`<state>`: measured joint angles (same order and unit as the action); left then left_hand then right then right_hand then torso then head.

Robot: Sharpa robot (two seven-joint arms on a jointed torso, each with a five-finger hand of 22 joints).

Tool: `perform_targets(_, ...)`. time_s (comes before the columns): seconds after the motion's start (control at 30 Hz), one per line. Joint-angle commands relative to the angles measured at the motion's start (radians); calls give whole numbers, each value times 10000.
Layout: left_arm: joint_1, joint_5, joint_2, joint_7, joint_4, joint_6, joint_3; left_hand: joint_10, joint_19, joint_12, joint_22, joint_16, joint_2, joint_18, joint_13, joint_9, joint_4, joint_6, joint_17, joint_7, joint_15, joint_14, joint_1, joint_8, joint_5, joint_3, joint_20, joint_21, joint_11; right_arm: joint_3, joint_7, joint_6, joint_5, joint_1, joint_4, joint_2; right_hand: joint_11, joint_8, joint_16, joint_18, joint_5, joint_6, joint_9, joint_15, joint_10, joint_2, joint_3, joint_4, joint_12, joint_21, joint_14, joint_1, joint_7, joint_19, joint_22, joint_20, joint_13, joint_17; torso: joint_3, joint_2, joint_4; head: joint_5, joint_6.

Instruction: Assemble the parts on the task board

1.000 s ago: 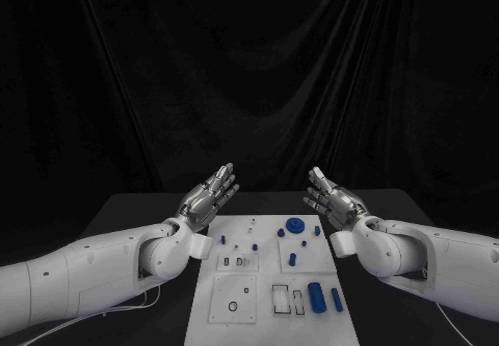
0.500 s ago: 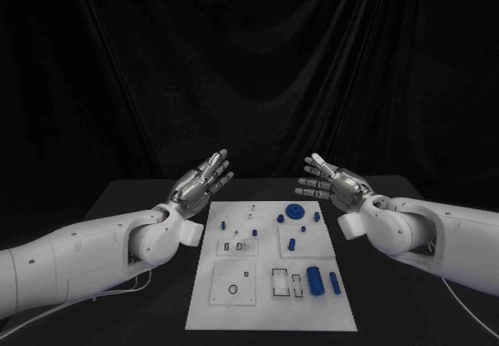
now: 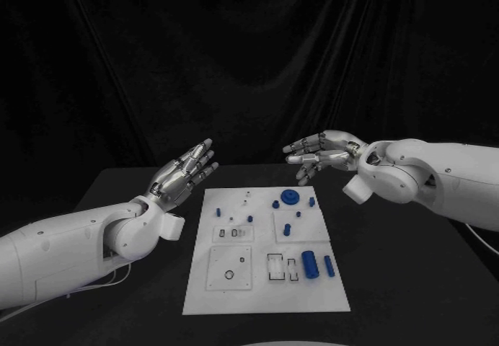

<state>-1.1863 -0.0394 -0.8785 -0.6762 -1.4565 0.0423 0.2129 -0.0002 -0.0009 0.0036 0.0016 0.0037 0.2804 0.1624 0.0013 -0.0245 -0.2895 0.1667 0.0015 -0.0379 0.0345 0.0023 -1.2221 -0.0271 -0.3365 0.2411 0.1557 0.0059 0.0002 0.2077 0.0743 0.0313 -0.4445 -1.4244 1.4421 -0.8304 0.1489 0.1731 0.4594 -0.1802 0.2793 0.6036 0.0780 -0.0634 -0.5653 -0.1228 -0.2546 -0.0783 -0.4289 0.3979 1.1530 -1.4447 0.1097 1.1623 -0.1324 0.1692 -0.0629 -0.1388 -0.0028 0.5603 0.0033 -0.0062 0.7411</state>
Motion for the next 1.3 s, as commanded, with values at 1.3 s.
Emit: perform_targets(1.3, -304, 1387, -218, -924, -210, 380, -13, 2, 9, -36, -16, -37, 31, 175, -13, -56, 19, 523, -15, -253, -17, -23, -981, -107, -1161, -239, 263, -59, 301, -4, -771, 1242, -15229, 314, -546, 1028, -1265, -692, 5791, 92, 89, 2297, 621, 1276, -2383, 1641, 3213, 614, 1924, 5484, 1669, 73, -1348, 391, -5063, -1236, -210, -4532, -237, 1506, 1232, -618, 18)
